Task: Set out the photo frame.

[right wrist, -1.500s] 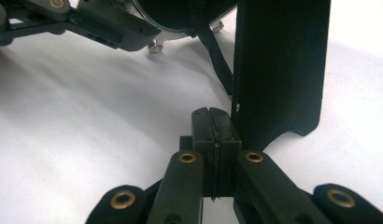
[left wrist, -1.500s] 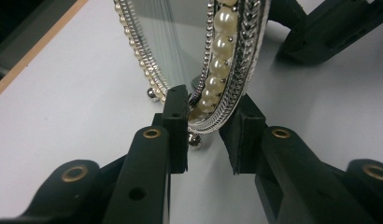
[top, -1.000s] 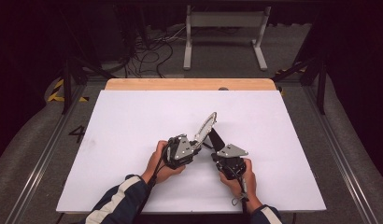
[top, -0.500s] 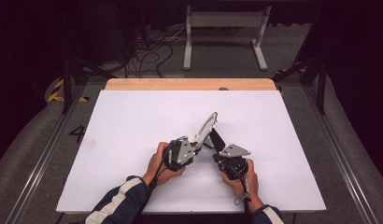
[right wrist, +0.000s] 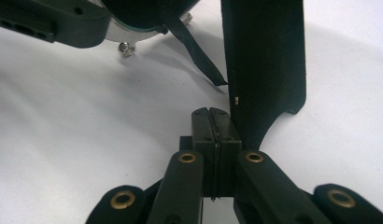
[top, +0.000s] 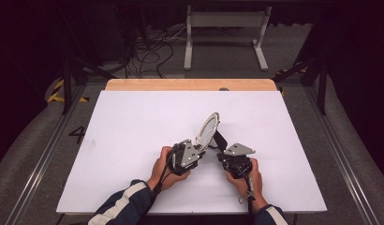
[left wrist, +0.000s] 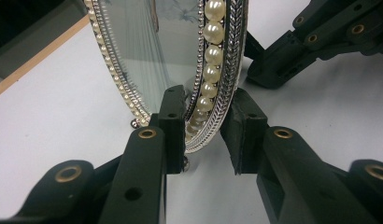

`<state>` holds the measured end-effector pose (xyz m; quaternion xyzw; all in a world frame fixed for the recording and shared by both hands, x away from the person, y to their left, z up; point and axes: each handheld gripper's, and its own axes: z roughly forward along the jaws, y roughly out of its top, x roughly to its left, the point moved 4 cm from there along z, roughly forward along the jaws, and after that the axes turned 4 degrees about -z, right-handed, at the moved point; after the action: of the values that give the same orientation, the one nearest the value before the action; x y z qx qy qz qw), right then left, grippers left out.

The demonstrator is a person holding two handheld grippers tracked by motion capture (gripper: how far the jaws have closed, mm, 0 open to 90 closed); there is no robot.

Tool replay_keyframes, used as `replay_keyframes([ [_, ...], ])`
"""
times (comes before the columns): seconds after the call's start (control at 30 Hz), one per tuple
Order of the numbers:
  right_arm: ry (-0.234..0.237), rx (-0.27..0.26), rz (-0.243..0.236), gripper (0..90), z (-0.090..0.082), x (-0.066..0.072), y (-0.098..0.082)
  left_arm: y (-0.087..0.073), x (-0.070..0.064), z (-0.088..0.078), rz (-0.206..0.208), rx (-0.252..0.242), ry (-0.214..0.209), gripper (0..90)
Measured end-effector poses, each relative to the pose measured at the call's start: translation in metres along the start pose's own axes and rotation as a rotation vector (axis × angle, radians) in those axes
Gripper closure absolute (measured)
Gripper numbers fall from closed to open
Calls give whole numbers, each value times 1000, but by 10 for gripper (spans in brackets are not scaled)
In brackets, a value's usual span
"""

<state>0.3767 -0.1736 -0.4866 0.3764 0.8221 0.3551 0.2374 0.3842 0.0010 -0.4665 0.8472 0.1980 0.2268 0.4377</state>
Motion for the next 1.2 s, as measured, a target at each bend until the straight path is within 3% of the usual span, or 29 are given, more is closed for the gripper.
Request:
replay_keyframes([
  [0.3, -9, 1, 16, 900, 1, -8, -1, 2, -1, -2, -6, -27, -50, 701],
  [0.77, -29, 2, 24, 900, 2, -13, 0, 2, 1, -4, -6, -26, -67, 695],
  [0.87, -29, -1, 29, 900, 2, -14, 0, 3, 5, -11, -1, -37, -69, 656],
  [0.93, -31, -5, 29, 900, 2, -14, 0, 5, 10, -17, 13, -51, -42, 632],
  [1.03, -25, -17, 39, 874, 0, -12, 1, 8, 18, -27, 0, -73, -35, 581],
  [1.2, -11, -35, 16, 856, -1, -5, 3, 5, 26, -39, -23, -83, -37, 547],
])
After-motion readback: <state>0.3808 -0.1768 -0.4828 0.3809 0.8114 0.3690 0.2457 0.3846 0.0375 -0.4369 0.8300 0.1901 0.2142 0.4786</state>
